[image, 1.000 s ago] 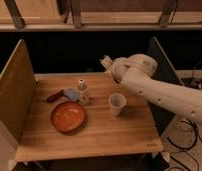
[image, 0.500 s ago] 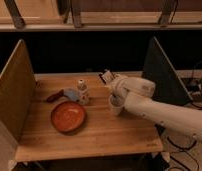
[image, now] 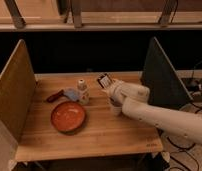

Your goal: Place the eraser in the ceramic cup

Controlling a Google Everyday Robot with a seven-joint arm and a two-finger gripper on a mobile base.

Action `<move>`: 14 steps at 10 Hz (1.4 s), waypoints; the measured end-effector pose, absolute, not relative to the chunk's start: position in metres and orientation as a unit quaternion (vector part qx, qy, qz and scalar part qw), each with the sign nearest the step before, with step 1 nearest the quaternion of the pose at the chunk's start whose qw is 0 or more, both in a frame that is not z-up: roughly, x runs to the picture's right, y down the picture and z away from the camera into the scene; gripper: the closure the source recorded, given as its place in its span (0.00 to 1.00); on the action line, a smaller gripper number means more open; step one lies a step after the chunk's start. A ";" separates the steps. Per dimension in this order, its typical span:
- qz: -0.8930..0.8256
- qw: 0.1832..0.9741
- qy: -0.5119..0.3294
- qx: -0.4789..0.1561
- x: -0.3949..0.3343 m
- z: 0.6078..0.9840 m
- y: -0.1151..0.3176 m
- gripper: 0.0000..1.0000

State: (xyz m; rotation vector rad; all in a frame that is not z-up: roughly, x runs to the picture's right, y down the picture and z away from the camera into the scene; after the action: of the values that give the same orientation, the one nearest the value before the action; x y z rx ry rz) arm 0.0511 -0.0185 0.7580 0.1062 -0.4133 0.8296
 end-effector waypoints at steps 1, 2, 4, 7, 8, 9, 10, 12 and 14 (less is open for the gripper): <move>0.401 0.893 -0.197 0.049 0.053 0.764 -0.016 1.00; 0.403 0.893 -0.196 0.050 0.055 0.768 -0.014 1.00; 0.404 0.892 -0.195 0.056 0.062 0.773 -0.016 1.00; 0.405 0.891 -0.195 0.058 0.065 0.774 -0.016 0.97; 0.404 0.892 -0.196 0.058 0.065 0.774 -0.016 1.00; 0.404 0.892 -0.196 0.058 0.065 0.774 -0.016 0.97; 0.404 0.892 -0.196 0.058 0.065 0.774 -0.016 0.88; 0.404 0.892 -0.195 0.058 0.065 0.774 -0.016 0.66; 0.405 0.891 -0.195 0.057 0.065 0.774 -0.016 0.48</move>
State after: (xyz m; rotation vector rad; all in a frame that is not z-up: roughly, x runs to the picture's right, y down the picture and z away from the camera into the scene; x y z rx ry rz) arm 0.0647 -0.0156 0.7744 0.1192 -0.4058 0.8400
